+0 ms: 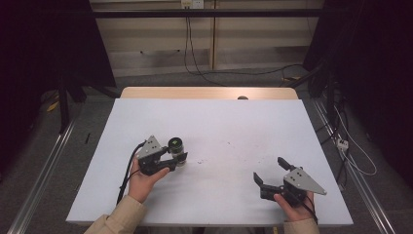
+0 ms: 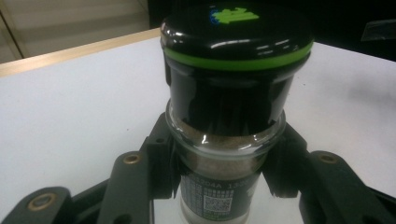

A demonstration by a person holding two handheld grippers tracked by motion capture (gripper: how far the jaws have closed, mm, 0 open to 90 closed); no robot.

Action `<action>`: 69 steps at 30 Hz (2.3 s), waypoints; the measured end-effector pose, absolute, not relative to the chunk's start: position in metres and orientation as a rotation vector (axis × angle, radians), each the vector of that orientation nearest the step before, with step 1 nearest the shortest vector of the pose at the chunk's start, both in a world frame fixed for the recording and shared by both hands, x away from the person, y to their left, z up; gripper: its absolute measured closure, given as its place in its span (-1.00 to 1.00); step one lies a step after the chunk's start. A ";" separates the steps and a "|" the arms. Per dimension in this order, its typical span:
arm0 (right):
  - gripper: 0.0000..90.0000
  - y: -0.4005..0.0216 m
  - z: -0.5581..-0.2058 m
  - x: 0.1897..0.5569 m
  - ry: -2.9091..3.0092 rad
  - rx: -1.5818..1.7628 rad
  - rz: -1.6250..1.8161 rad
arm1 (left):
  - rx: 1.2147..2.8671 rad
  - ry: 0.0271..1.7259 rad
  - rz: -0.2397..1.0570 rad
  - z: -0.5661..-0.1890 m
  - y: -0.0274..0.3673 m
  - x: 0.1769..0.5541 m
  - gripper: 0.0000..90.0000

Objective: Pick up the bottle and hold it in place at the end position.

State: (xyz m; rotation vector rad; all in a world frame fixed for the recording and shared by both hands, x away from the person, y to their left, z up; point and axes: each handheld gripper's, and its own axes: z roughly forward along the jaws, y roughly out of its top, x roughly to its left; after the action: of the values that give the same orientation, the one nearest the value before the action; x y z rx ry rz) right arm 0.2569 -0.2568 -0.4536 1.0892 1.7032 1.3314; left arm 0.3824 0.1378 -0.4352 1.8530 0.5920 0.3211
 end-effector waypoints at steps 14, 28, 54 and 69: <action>-0.92 -0.259 -0.453 0.258 1.699 1.096 1.342 | 1.875 0.550 0.297 -0.433 0.113 0.398 0.19; -0.91 -0.263 -0.454 0.260 1.693 1.107 1.345 | 1.874 0.537 0.286 -0.427 0.094 0.413 0.19; -0.91 -0.265 -0.454 0.262 1.692 1.114 1.351 | 1.894 0.521 0.288 -0.428 0.073 0.433 0.19; -0.91 -0.263 -0.455 0.263 1.695 1.112 1.360 | 1.908 0.514 0.316 -0.435 0.058 0.445 0.19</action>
State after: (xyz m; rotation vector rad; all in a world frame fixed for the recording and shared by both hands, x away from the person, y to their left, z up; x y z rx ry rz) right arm 0.2628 -0.2635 -0.4546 1.1122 1.6952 1.3602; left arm 0.4455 0.0578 -0.4349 1.9084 0.5136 0.3159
